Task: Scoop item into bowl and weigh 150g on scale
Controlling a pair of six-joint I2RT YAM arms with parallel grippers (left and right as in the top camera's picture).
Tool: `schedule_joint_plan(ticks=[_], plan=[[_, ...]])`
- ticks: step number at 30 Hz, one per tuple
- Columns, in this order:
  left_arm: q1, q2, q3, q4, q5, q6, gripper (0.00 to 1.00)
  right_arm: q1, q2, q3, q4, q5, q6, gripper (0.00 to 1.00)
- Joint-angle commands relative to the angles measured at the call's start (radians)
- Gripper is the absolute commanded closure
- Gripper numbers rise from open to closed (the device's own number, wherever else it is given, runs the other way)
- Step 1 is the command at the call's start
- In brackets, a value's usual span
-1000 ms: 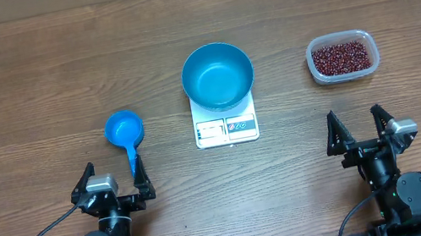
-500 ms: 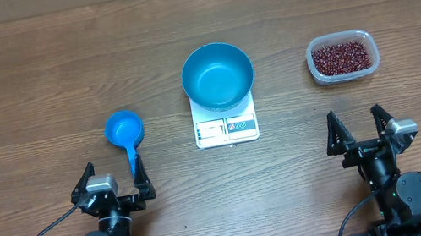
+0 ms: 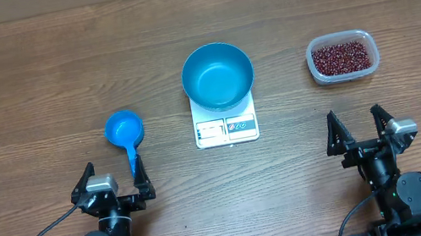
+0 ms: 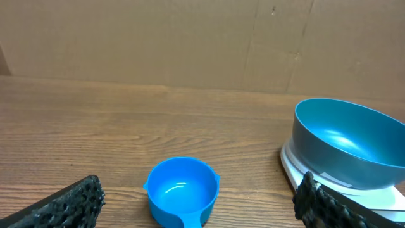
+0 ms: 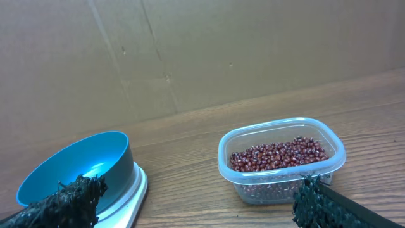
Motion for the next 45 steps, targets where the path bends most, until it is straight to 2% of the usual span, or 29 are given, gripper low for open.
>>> schedule_joint_plan(ticks=[1, 42, 45], plan=[[0.005, -0.011, -0.004, -0.002, 0.003, 0.008, 0.00, 0.004, -0.008, -0.010, 0.005, -0.002, 0.002, 0.00], [0.005, -0.011, -0.004, -0.002, -0.008, 0.027, 0.00, 0.004, -0.008, -0.010, 0.005, -0.002, 0.002, 0.00], [0.005, -0.011, -0.004, 0.007, -0.056, 0.027, 0.01, 0.004, -0.008, -0.010, 0.005, -0.002, 0.002, 0.00]])
